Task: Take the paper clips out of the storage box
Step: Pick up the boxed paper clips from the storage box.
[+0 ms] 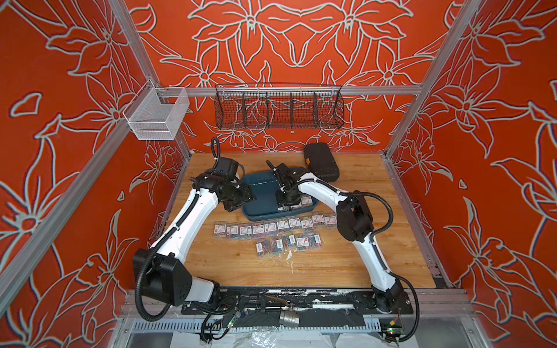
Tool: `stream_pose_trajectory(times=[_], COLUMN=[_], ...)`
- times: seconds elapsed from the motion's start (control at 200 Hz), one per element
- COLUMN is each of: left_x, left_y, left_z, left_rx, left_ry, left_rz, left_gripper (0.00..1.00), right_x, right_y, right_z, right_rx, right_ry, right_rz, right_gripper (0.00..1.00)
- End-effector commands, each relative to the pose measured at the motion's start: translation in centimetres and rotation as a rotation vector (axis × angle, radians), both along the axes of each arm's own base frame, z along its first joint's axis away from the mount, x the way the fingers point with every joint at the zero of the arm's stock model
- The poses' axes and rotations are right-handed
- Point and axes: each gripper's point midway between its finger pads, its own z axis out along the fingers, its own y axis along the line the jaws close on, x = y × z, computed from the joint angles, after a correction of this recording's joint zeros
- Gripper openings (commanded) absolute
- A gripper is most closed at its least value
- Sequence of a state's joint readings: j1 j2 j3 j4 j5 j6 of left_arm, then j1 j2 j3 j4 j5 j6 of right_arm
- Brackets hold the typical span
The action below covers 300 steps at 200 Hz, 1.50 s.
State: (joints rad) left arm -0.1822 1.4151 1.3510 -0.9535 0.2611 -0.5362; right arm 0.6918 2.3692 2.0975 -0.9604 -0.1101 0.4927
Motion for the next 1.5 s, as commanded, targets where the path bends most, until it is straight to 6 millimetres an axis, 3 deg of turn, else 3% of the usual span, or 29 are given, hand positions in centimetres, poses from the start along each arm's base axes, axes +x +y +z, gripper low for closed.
stream_pose_trajectory(times=[0.0,0.395,0.565,0.756,1.106,1.496], left_x=[0.8,1.5,1.6,1.9,2.4,2.4], left_y=[0.0,-0.1,0.0,0.0,0.5,1.1], left_z=[0.9,0.6,0.6,0.4,0.5,0.8], left_rx=[-0.016,-0.018,-0.018,-0.016,-0.011,-0.015], left_ry=[-0.023,-0.020,-0.021,-0.016,-0.037,-0.053], left_rz=[0.001,0.004,0.001,-0.001,0.008,0.037], left_gripper=[0.68,0.68,0.68,0.68,0.67,0.67], right_x=[-0.6,-0.1,0.1,-0.1,0.1,1.5], right_y=[-1.0,-0.1,-0.5,-0.6,-0.4,0.7], right_z=[-2.5,-1.3,-2.0,-2.8,-2.3,2.5], right_rx=[-0.097,-0.099,-0.137,-0.160,-0.147,-0.080], right_ry=[0.035,-0.023,-0.013,0.015,0.002,-0.088], right_rz=[0.011,0.027,0.010,0.005,-0.003,0.009], right_gripper=[0.58,0.67,0.69,0.61,0.52,0.43])
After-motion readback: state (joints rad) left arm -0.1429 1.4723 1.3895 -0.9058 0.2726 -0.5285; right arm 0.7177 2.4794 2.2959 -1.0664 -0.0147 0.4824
